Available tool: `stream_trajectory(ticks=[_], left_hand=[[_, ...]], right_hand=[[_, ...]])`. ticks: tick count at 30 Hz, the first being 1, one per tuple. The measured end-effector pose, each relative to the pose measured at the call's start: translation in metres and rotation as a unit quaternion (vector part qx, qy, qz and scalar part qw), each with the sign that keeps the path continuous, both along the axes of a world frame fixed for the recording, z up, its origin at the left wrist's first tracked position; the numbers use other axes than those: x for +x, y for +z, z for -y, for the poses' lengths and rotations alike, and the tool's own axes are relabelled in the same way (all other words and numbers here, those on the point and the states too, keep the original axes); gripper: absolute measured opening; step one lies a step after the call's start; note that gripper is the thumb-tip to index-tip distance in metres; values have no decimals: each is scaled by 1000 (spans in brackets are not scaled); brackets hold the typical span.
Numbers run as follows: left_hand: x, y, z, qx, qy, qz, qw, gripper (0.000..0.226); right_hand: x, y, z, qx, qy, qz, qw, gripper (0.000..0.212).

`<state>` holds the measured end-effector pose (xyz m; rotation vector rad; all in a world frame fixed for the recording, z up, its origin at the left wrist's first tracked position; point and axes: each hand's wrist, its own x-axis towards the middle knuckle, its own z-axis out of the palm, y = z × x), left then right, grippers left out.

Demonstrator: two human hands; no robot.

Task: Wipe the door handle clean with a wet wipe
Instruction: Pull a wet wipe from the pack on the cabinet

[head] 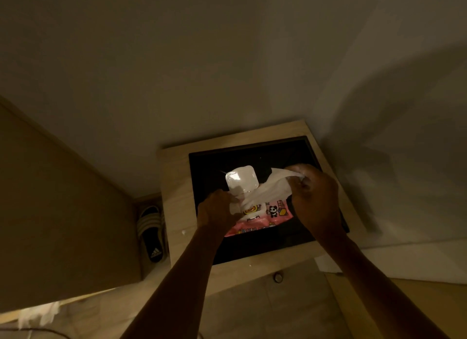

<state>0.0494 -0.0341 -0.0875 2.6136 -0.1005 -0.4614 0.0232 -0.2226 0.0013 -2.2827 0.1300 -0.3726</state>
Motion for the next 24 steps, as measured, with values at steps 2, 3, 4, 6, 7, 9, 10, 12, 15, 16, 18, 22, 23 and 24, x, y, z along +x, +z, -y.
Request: stream_trajectory(ticks=[2, 3, 4, 6, 7, 9, 10, 12, 15, 16, 18, 22, 23, 24], left_hand=[[2, 0, 0, -5, 4, -7, 1000, 46], [3, -1, 0, -10, 5, -11, 1000, 46], [4, -1, 1, -16, 6, -14, 1000, 47], [4, -2, 5, -26, 9, -6, 1000, 48], [4, -3, 7, -30, 9, 5, 999, 47], [4, -4, 13, -33, -2, 20, 999, 48], [4, -5, 16, -36, -10, 24, 999, 51], [5, -8, 21, -52, -14, 21, 998, 58], [7, -12, 23, -46, -38, 18, 998, 64], [7, -13, 23, -35, -51, 16, 998, 65], [10, -14, 25, -23, -57, 10, 998, 67], [13, -12, 27, -27, -50, -1, 998, 69], [13, -11, 27, -28, -49, -2, 998, 70], [14, -10, 27, -28, -47, -1, 999, 70]], right_hand=[[1, -1, -1, 2, -1, -13, 1000, 17], [1, -3, -2, 0, 2, -25, 1000, 18], [1, -5, -3, -3, 4, -35, 999, 19], [3, -7, -3, -7, -1, -43, 999, 19], [5, -8, -3, -7, -8, -44, 999, 19], [9, -9, -2, -6, -20, -51, 998, 19], [10, -11, -2, -8, -23, -56, 998, 19], [12, -15, -1, -6, -25, -62, 998, 19], [17, -19, 3, 6, -35, -72, 997, 23], [18, -20, 4, 6, -39, -77, 996, 23], [21, -19, 7, 10, -48, -84, 995, 24], [22, -13, 11, 15, -49, -67, 996, 21], [22, -11, 13, 13, -50, -59, 997, 20], [21, -9, 14, 11, -54, -50, 997, 20]])
